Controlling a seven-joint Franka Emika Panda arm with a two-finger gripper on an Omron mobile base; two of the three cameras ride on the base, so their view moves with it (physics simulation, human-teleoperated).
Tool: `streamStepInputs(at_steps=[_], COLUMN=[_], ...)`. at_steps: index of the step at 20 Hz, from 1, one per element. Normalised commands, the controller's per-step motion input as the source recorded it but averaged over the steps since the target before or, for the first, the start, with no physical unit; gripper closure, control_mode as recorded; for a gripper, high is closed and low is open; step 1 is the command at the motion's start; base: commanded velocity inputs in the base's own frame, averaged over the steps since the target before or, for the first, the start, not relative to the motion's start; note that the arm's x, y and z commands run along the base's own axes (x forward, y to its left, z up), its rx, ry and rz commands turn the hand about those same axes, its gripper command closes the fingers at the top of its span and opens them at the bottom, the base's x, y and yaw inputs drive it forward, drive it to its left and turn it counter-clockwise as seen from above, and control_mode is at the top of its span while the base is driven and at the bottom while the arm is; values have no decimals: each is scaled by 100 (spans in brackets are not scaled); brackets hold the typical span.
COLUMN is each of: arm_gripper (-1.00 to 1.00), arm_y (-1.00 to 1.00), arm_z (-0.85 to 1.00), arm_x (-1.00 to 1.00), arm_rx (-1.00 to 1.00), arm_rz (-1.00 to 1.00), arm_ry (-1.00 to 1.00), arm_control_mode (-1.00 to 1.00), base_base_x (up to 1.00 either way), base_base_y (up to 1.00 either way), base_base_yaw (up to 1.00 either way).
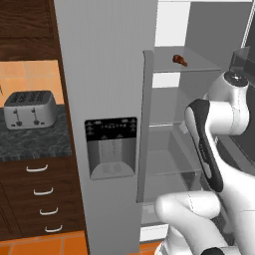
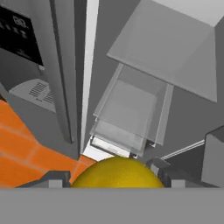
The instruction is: Place one lemon and one chicken drumstick in each tupperware on the nearby counter, to pack two identical lunches.
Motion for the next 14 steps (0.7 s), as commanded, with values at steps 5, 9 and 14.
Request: streamStepInputs(at_steps=[5,9,14], arm_gripper=[100,100,100], arm_y=[55,84,31], arm_z=[32,44,42], arm_x=[-86,-58,-24], arm_rx=[4,13,13], arm_rz=[-17,-21,1], arm_ry=[0,-6,0], arm_control_mode=[-100,-100,-100], base_base_x=[0,0,0], base_base_y=[0,0,0], base_base_yaw=[0,0,0])
